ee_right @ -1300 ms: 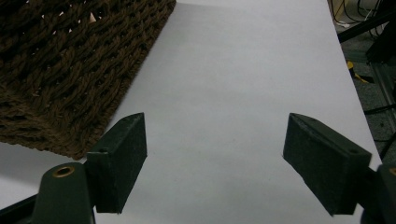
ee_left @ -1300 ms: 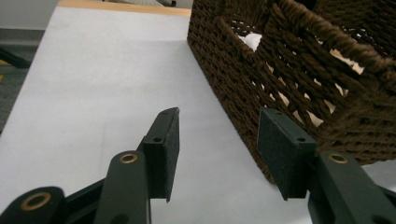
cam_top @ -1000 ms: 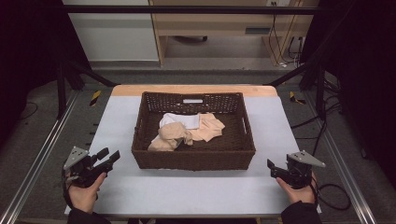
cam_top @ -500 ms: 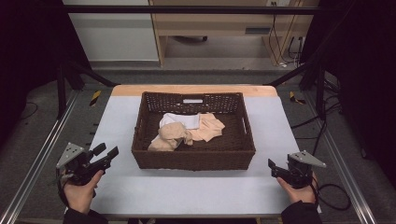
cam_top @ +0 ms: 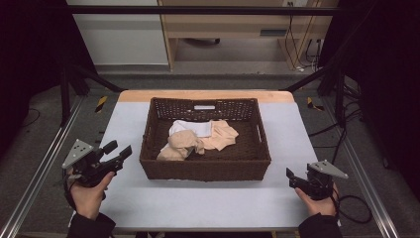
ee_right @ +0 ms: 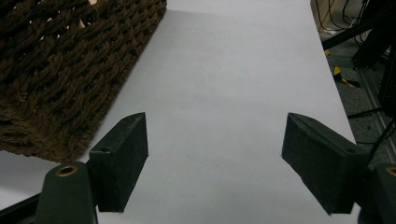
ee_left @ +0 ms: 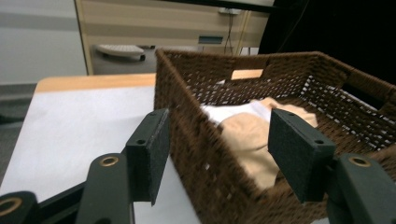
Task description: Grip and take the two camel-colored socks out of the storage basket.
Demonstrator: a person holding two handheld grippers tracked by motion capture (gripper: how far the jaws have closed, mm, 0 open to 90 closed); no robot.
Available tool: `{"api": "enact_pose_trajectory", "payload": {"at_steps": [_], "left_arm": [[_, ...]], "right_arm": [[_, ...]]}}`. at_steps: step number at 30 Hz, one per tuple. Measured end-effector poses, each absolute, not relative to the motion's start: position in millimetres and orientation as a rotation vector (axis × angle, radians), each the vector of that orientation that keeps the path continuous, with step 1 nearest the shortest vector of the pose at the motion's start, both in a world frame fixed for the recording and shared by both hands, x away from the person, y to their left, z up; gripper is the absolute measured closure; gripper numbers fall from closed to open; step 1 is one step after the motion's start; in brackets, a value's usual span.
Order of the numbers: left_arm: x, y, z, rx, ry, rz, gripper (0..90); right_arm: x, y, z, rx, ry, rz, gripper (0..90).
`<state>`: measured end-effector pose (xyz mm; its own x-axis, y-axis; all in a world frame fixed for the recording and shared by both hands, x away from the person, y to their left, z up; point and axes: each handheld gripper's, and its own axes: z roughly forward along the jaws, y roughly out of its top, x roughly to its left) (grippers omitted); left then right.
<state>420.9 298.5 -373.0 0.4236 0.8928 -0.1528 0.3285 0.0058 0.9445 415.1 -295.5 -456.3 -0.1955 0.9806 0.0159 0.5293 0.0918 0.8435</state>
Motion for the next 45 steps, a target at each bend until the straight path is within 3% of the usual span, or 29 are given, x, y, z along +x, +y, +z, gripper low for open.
{"api": "enact_pose_trajectory", "payload": {"at_steps": [27,45], "left_arm": [[463,226,-326,1.643,0.982,0.617,39.0],[498,193,-320,1.675,0.985,0.646,39.1]], "right_arm": [[415,-295,-455,1.462,1.790,1.012,20.5],[416,-295,-455,1.468,1.782,1.023,19.4]]}}
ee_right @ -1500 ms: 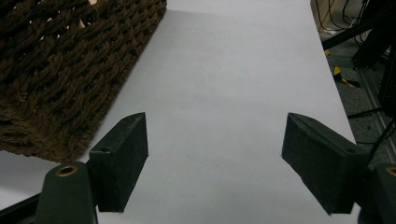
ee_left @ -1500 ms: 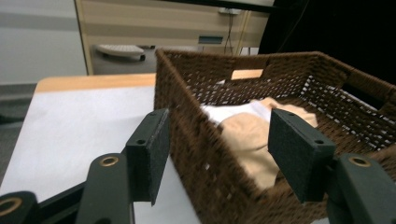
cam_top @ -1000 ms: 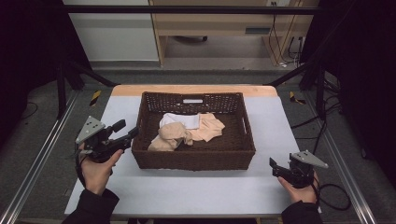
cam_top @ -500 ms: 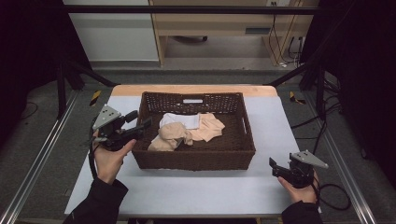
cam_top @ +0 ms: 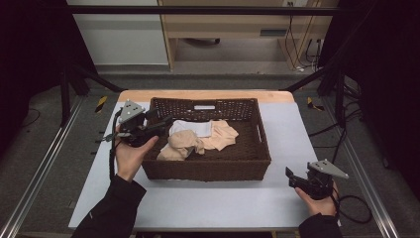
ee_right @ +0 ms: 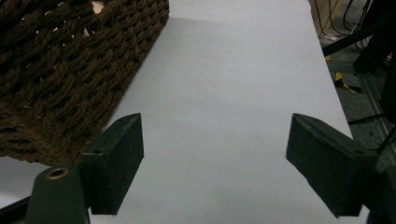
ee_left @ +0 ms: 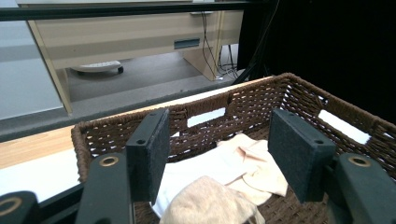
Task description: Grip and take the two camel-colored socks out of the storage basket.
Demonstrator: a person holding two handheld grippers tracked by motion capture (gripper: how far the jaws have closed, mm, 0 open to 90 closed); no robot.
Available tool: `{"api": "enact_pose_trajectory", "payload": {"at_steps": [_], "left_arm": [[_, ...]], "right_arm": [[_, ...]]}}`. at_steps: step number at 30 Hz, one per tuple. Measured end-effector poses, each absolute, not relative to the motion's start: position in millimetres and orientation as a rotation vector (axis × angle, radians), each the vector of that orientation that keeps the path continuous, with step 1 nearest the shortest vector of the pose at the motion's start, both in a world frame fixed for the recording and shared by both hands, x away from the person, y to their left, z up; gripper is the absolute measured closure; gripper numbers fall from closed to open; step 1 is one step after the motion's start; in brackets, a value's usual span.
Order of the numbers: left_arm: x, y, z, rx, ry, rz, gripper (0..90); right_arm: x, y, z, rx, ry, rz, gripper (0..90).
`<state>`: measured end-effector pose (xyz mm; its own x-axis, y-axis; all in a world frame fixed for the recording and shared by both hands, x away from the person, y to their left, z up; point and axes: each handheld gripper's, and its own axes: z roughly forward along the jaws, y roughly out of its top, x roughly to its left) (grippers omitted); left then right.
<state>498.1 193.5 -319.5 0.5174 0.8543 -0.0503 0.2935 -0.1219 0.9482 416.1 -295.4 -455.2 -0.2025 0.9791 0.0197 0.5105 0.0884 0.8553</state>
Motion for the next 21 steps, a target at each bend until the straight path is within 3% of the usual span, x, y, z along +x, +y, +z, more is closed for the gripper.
{"api": "enact_pose_trajectory", "payload": {"at_steps": [21], "left_arm": [[551,169,-350,1.742,1.031,0.663,41.2]], "right_arm": [[418,-296,-456,1.465,1.786,1.025,20.4]]}}
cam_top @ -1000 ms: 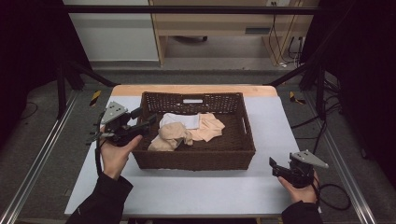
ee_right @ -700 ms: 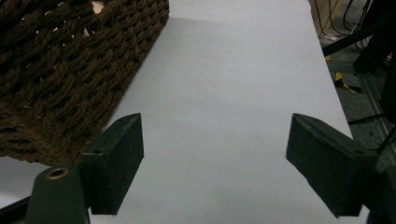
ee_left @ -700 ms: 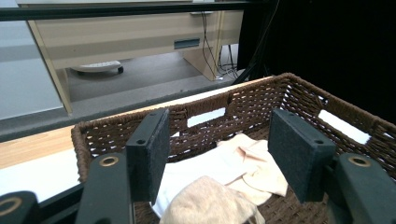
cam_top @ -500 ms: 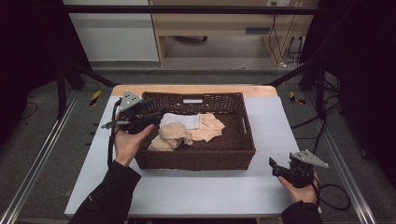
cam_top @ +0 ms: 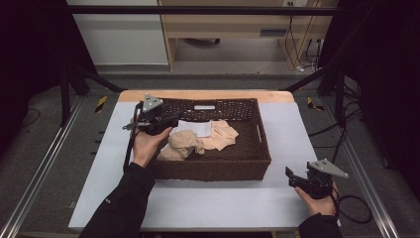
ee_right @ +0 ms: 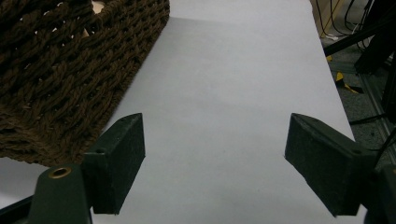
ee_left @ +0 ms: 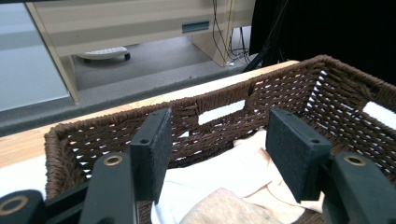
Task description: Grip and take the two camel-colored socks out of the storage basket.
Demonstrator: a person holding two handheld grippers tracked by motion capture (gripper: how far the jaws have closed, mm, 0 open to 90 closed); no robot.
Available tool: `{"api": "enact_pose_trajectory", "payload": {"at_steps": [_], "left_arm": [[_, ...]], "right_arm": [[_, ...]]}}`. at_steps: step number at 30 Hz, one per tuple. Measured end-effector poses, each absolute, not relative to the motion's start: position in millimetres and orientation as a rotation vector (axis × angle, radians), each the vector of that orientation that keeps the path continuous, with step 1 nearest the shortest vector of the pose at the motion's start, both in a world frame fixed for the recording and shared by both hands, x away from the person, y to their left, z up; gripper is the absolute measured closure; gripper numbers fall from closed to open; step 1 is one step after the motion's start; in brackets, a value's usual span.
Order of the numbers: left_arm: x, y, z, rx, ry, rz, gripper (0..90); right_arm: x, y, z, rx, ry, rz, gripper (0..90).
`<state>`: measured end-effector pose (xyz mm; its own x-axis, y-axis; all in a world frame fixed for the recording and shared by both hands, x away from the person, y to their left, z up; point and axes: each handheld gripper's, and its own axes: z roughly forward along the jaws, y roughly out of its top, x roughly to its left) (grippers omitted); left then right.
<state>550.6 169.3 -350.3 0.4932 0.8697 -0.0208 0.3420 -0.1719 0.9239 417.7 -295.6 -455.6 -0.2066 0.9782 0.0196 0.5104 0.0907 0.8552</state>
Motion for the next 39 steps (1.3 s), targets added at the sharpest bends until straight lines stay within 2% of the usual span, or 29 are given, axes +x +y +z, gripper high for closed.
{"api": "enact_pose_trajectory", "payload": {"at_steps": [15,27,32,39], "left_arm": [[572,160,-398,1.966,1.111,0.618,41.7],[574,162,-411,2.063,1.177,0.620,46.6],[577,163,-418,2.109,1.210,0.554,46.4],[580,162,-425,2.160,1.246,0.566,49.0]], "right_arm": [[418,-294,-456,1.455,1.799,1.025,23.1],[418,-294,-456,1.458,1.806,1.017,26.1],[418,-294,-457,1.458,1.804,1.015,26.9],[418,-294,-458,1.456,1.811,1.010,27.8]]}}
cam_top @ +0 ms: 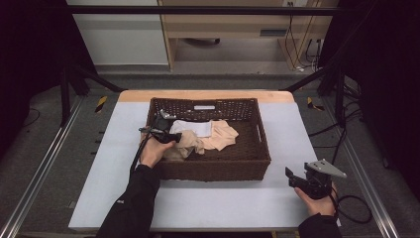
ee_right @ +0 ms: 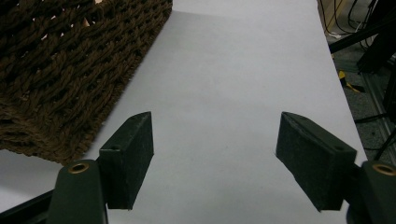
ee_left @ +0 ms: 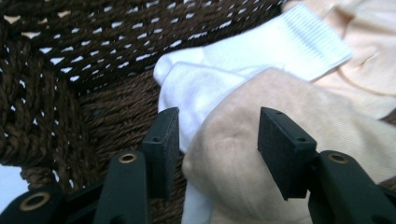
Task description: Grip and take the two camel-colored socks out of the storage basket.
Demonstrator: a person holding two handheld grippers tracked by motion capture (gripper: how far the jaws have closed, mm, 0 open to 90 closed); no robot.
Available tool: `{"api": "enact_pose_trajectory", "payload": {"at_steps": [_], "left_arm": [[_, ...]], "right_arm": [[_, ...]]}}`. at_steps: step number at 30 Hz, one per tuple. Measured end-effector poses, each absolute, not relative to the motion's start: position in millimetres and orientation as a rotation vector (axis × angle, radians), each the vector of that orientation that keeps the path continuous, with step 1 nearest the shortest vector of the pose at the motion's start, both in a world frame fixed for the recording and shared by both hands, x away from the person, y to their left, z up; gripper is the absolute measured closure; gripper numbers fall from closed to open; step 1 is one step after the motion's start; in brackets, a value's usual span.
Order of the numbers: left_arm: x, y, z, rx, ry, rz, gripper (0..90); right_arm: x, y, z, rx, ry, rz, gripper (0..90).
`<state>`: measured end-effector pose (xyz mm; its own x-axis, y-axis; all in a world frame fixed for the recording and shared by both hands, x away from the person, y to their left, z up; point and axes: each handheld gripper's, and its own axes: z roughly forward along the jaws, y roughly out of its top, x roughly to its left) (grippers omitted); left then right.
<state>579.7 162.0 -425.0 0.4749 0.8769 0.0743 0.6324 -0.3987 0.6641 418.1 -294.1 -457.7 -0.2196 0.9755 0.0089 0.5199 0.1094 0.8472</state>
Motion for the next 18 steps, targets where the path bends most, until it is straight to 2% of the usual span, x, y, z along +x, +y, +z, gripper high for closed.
{"api": "enact_pose_trajectory", "payload": {"at_steps": [3,6,13,18], "left_arm": [[581.2,162.0,-427.7,2.175,1.274,0.551,51.2],[581.7,161.8,-428.8,2.180,1.291,0.530,57.0],[579.7,160.3,-426.1,2.195,1.330,0.493,80.7],[577.2,161.1,-420.8,2.158,1.324,0.485,85.8]], "right_arm": [[417.7,-293.9,-457.4,1.458,1.812,1.010,28.2],[417.6,-293.7,-457.4,1.459,1.813,1.011,28.8],[417.4,-293.9,-457.2,1.453,1.814,1.012,30.1],[417.0,-294.1,-456.7,1.457,1.813,1.016,30.1]]}}
